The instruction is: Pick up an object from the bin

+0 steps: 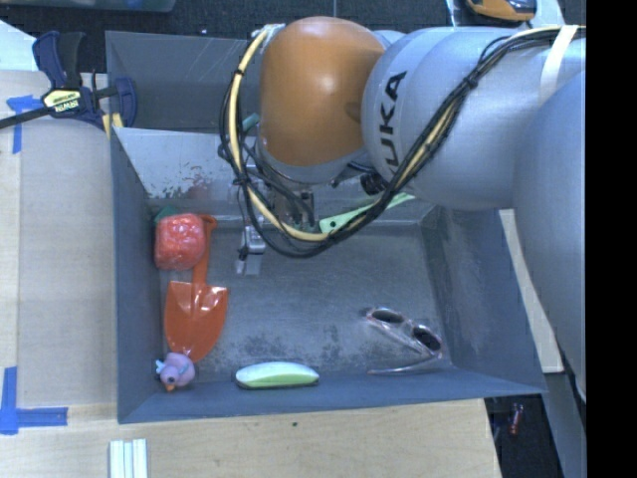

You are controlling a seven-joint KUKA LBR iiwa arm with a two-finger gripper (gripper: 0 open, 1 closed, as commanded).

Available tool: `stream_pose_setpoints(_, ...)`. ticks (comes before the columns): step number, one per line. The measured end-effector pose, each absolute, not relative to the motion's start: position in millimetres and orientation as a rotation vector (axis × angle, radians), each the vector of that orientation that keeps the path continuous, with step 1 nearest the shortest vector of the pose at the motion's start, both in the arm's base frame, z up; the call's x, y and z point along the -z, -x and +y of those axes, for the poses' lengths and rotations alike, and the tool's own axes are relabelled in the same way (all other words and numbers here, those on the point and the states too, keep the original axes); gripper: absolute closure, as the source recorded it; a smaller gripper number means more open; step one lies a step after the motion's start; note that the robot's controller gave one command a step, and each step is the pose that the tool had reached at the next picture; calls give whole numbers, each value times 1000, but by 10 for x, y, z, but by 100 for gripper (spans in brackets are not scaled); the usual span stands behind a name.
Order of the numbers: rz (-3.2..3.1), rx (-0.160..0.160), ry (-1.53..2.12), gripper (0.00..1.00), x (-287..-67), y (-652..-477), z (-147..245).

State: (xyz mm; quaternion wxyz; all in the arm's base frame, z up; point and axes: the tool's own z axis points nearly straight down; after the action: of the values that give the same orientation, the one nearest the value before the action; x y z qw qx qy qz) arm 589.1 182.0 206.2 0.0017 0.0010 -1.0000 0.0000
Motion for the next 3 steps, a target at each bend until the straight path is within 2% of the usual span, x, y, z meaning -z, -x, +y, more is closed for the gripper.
stream_pose_setpoints(1,-3145,2,1,0,-2096,-5909,1813)
stream_pose_setpoints(2,-3150,5,-28,0,-1224,-6158,2213)
stream_pose_setpoints(3,-3153,4,-100,0,-1359,-6210,2342)
